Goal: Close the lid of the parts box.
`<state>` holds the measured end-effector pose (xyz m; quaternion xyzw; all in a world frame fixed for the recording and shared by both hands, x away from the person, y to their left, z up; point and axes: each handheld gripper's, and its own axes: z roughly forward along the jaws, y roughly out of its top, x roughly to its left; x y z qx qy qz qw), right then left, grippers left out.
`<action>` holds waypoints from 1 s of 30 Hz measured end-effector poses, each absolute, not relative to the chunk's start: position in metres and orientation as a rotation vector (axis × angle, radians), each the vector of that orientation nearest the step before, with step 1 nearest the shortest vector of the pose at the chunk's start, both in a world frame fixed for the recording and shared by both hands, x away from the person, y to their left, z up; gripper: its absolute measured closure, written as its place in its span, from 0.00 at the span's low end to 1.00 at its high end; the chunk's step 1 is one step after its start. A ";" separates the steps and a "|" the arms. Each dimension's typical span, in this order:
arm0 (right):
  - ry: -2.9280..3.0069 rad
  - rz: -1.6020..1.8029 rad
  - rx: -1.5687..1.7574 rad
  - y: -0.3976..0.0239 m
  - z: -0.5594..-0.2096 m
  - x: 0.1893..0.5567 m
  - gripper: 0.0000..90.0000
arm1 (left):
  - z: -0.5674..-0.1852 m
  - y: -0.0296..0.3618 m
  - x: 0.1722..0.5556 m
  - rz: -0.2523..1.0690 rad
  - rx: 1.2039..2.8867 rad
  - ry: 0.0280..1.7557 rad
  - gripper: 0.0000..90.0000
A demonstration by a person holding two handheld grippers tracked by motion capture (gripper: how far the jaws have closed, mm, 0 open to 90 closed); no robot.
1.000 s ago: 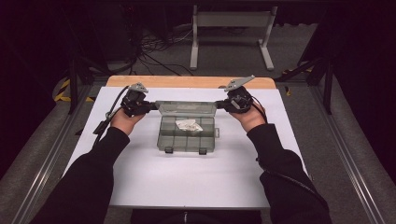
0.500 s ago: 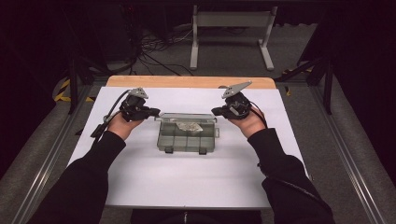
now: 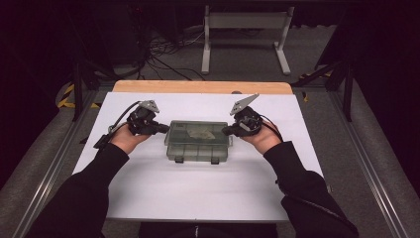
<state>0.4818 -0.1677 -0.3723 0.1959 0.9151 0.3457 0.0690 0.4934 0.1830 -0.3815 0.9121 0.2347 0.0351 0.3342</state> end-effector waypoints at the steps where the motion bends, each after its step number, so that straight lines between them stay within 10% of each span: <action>1: 2.764 1.036 0.589 -0.167 -0.373 0.481 0.99 | -0.382 0.182 0.493 0.080 2.394 0.598 0.99; 30: 2.859 0.949 0.547 -0.158 -0.387 0.464 0.99 | -0.390 0.167 0.483 -0.033 2.532 0.479 0.97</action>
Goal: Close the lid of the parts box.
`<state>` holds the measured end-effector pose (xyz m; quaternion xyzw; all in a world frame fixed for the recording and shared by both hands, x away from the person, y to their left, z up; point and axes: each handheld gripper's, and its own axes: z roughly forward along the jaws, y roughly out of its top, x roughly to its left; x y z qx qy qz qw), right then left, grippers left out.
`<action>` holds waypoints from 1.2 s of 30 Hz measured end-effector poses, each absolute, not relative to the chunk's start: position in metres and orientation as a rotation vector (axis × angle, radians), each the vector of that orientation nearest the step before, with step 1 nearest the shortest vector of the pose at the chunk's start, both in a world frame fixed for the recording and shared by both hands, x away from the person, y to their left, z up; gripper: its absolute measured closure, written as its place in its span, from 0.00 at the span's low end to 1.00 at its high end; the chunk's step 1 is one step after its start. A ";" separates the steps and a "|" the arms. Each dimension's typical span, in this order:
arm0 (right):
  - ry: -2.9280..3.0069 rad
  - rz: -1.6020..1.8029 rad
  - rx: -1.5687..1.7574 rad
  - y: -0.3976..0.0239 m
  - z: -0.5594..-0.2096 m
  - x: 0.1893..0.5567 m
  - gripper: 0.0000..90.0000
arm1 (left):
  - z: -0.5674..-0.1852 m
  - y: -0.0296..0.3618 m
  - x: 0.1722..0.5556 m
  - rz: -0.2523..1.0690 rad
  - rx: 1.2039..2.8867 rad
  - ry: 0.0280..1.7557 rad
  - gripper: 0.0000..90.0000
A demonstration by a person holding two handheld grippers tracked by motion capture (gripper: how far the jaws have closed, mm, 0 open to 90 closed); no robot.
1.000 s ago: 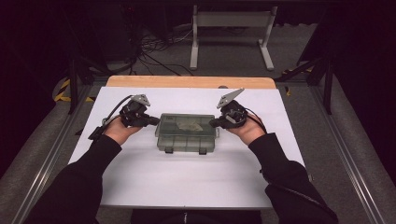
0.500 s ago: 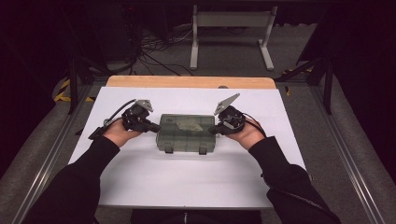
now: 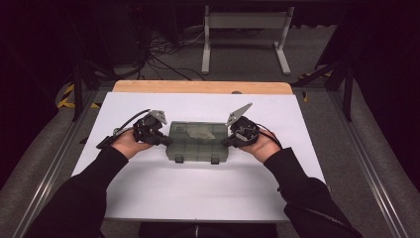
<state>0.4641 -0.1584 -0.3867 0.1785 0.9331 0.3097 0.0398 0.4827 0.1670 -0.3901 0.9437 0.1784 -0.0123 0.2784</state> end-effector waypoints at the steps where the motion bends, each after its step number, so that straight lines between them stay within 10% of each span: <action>1: 2.860 0.943 0.546 -0.158 -0.387 0.464 0.99 | -0.390 0.167 0.483 -0.032 2.531 0.479 0.97; 36: 2.864 0.913 0.532 -0.156 -0.393 0.457 0.98 | -0.393 0.161 0.478 -0.053 2.560 0.469 0.97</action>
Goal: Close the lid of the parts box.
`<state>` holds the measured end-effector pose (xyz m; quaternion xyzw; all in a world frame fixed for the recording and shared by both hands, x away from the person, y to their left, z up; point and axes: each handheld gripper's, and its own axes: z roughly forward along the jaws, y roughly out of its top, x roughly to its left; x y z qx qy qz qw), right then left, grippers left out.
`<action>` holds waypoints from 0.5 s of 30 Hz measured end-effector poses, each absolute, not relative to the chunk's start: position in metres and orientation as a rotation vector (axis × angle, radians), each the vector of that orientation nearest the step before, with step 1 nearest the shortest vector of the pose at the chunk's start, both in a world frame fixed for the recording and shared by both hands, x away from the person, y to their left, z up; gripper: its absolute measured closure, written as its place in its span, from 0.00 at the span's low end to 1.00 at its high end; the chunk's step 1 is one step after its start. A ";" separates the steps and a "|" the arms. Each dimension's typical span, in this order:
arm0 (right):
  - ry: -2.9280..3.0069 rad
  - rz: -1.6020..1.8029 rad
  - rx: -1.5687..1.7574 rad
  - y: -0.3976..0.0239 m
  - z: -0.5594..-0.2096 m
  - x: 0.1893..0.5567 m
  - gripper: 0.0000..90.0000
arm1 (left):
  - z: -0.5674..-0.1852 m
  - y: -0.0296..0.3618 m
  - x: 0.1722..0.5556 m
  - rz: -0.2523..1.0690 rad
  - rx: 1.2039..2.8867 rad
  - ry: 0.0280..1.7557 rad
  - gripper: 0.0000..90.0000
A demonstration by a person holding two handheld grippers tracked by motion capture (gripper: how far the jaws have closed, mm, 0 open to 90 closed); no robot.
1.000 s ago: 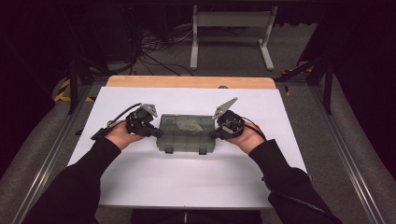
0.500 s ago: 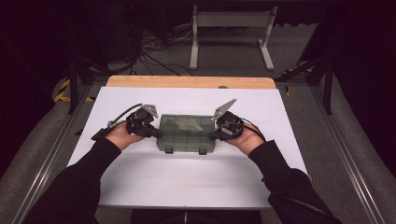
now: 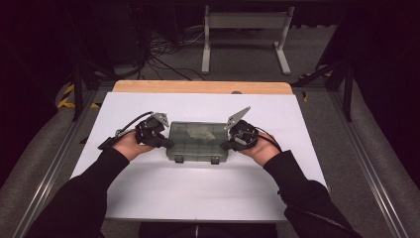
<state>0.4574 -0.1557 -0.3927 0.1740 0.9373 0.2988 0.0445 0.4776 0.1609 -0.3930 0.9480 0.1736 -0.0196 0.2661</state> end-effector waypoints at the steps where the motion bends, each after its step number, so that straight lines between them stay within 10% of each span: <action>1: 2.859 0.916 0.533 -0.156 -0.392 0.457 0.98 | -0.393 0.161 0.477 -0.050 2.557 0.466 0.96; 15: 2.752 1.043 0.537 -0.162 -0.375 0.449 0.86 | -0.378 0.172 0.465 0.029 2.441 0.502 0.72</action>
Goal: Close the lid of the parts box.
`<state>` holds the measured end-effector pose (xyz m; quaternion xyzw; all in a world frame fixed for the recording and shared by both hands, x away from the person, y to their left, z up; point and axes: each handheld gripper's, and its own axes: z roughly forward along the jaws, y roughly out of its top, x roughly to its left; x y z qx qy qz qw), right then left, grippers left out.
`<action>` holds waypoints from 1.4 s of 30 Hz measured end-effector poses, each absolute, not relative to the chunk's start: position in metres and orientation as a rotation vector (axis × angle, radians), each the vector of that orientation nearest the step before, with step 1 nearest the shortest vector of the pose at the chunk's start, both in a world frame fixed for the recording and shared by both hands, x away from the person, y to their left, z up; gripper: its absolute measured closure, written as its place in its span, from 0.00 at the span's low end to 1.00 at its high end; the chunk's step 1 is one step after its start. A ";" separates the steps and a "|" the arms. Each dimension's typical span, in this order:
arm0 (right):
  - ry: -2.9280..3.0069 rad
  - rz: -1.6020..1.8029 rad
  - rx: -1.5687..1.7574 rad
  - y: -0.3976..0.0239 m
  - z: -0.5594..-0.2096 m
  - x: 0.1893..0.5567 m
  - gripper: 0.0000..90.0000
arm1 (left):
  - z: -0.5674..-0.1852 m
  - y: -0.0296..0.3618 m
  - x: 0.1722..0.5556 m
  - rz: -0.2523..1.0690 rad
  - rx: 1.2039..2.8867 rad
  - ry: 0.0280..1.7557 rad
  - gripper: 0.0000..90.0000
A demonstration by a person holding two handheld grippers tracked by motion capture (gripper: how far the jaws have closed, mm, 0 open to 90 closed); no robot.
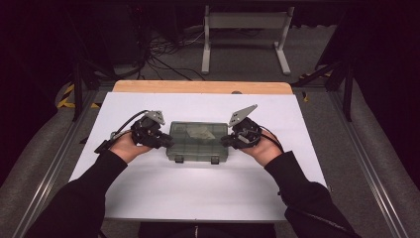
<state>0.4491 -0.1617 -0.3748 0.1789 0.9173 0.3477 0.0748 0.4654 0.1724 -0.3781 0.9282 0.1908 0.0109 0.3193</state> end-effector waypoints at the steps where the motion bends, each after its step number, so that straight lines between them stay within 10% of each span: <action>1: 2.746 1.054 0.537 -0.162 -0.374 0.448 0.84 | -0.377 0.174 0.464 0.034 2.431 0.508 0.69; 31: 2.403 1.368 0.587 -0.195 -0.349 0.414 0.18 | -0.366 0.227 0.411 0.173 2.081 0.614 0.06; 42: 2.272 1.465 0.569 -0.209 -0.353 0.392 0.07 | -0.374 0.242 0.387 0.278 1.944 0.617 0.01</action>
